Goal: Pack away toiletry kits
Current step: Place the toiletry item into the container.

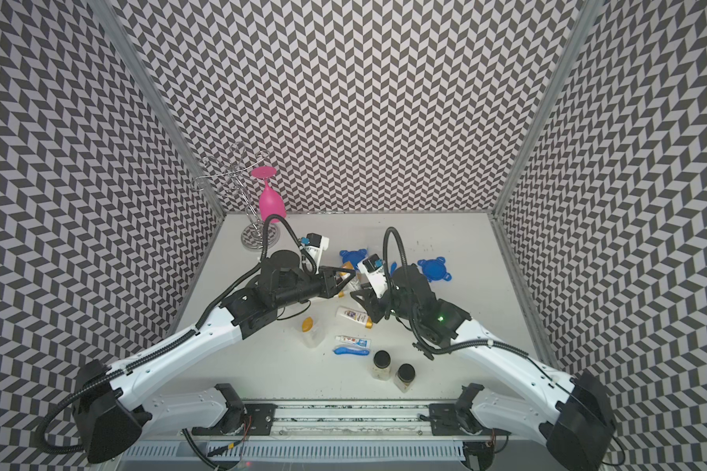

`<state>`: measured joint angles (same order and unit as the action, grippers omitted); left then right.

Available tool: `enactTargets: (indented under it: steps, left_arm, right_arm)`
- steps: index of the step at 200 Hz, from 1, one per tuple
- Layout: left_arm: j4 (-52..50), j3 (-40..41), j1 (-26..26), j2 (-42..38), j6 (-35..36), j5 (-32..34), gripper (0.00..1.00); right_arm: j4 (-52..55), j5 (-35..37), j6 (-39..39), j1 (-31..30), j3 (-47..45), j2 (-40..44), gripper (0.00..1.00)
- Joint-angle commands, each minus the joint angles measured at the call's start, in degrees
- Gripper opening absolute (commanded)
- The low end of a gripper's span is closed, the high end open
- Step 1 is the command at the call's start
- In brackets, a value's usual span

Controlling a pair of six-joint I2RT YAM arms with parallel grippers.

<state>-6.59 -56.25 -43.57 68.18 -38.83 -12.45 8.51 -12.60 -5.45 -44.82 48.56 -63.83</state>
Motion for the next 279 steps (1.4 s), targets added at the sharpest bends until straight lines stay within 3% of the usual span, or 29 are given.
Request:
enactTargets:
  steps: [1, 12, 23, 29, 66, 102, 173, 225, 279]
  left_arm:
    - [-2.2, 0.3, 0.8, -2.3, 1.3, -1.3, 0.07]
    - [-3.9, -0.3, 1.7, -3.5, 2.1, -0.6, 0.01]
    - [-7.0, -1.1, 2.5, -5.0, 3.5, 1.5, 0.00]
    - [-9.0, -1.6, 2.7, -6.1, 4.4, 3.1, 0.00]
    - [-18.9, -0.3, 3.0, -14.6, 13.0, 16.2, 0.00]
    - [-19.6, 5.3, 3.1, -21.2, 18.3, 23.3, 0.00]
    - [-18.4, 12.2, 2.1, -23.5, 22.6, 31.7, 0.00]
    - [-17.8, 14.9, 1.5, -24.9, 24.1, 31.0, 0.00]
    - [-18.5, 14.8, -2.7, -22.8, 22.8, 34.0, 0.00]
  right_arm:
    - [-4.6, 2.7, 2.6, -1.4, 2.6, -0.2, 0.27]
    - [-4.8, 3.5, 2.2, -1.5, 2.4, 0.2, 0.38]
    - [-4.7, 4.8, 1.2, -1.4, 2.3, 0.5, 0.63]
    - [-4.5, 5.1, 0.6, -1.4, 2.2, 0.8, 0.72]
    - [-1.2, 9.9, -5.2, -1.2, 0.7, 1.1, 0.94]
    - [5.1, 15.5, -9.8, 2.9, 0.7, -0.1, 0.97]
    - [10.9, 15.3, -13.4, 10.1, 1.1, -1.5, 0.95]
    - [10.6, 14.9, -14.3, 11.2, 0.3, -0.8, 0.95]
    - [15.9, 12.8, -16.1, 17.3, 3.2, -2.7, 0.95]
